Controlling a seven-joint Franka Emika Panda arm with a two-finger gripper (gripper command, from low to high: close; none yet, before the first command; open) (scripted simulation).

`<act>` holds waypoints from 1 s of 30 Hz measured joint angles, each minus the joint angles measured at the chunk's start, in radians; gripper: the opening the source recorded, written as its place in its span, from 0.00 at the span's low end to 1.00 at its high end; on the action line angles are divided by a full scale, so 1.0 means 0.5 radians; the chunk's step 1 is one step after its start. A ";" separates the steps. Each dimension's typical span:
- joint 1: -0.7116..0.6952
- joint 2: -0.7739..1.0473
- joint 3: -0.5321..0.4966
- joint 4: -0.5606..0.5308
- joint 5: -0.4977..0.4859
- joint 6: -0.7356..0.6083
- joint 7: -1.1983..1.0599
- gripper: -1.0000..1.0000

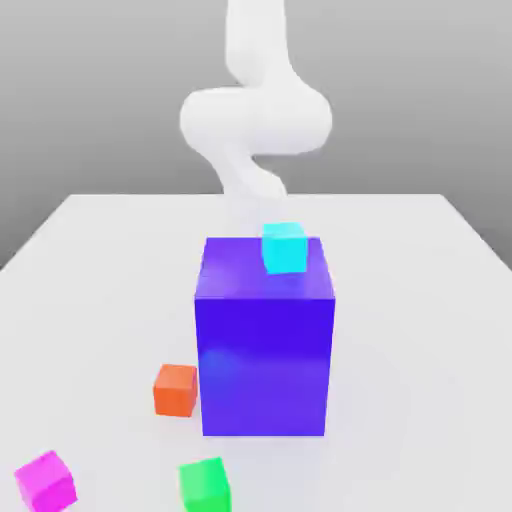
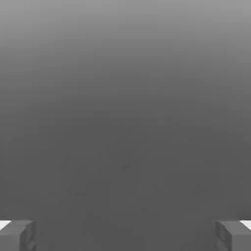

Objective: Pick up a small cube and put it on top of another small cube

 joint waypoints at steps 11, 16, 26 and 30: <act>-0.145 0.809 -0.172 0.019 0.080 0.234 0.158 0.50; -0.212 1.172 -0.250 0.028 0.135 0.339 0.215 0.50; -0.400 1.900 -0.348 0.046 0.261 0.546 0.317 0.50; -0.470 2.192 -0.366 0.063 0.319 0.651 0.340 0.50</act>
